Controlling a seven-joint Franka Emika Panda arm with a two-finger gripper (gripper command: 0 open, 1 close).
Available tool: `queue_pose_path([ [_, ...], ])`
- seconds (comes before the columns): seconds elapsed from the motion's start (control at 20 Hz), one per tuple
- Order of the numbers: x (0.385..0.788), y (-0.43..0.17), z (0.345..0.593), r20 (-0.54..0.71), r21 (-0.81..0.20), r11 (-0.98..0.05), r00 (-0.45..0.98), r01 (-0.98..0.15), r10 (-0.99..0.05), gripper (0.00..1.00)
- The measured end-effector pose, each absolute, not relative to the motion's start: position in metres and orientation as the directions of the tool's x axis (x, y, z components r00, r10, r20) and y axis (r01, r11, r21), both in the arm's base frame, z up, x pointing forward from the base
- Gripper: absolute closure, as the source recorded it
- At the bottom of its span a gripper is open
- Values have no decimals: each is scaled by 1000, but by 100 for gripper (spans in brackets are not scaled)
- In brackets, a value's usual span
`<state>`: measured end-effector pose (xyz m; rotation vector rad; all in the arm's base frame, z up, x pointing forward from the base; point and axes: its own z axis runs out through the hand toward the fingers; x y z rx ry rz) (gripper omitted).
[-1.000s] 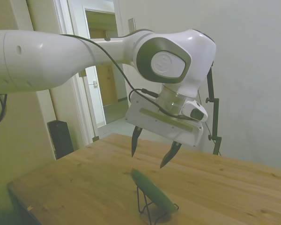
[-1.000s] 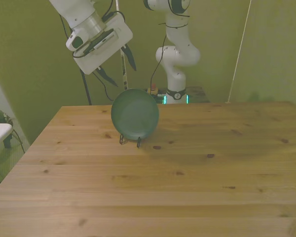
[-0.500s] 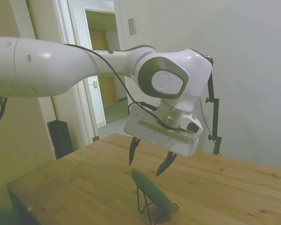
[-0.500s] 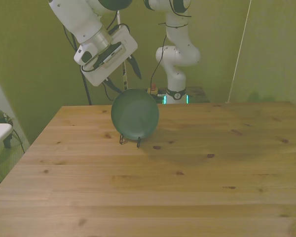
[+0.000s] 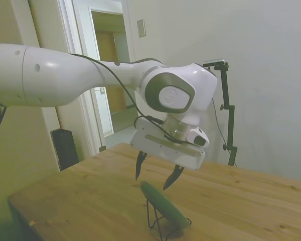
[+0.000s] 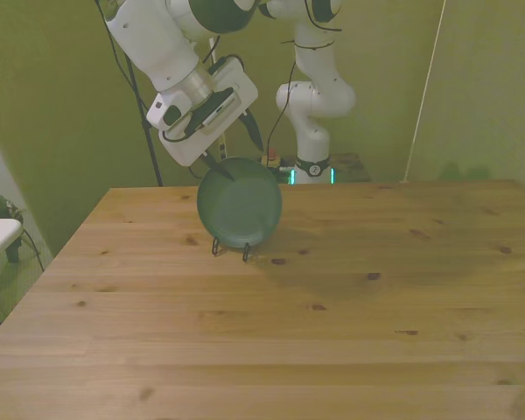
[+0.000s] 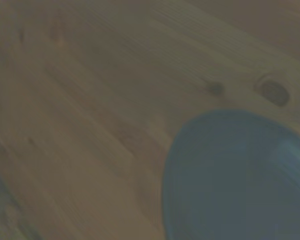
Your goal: Unload the plate
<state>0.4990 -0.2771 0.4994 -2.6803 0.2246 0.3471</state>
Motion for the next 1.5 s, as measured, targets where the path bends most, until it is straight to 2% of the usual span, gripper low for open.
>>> queue_pose_path([
  [0.75, 501, -256, 487, -323, -420, -886, 945, -194, -54, 100],
  [1.5, 495, -267, 489, -326, -417, -883, 942, -215, -76, 100],
])
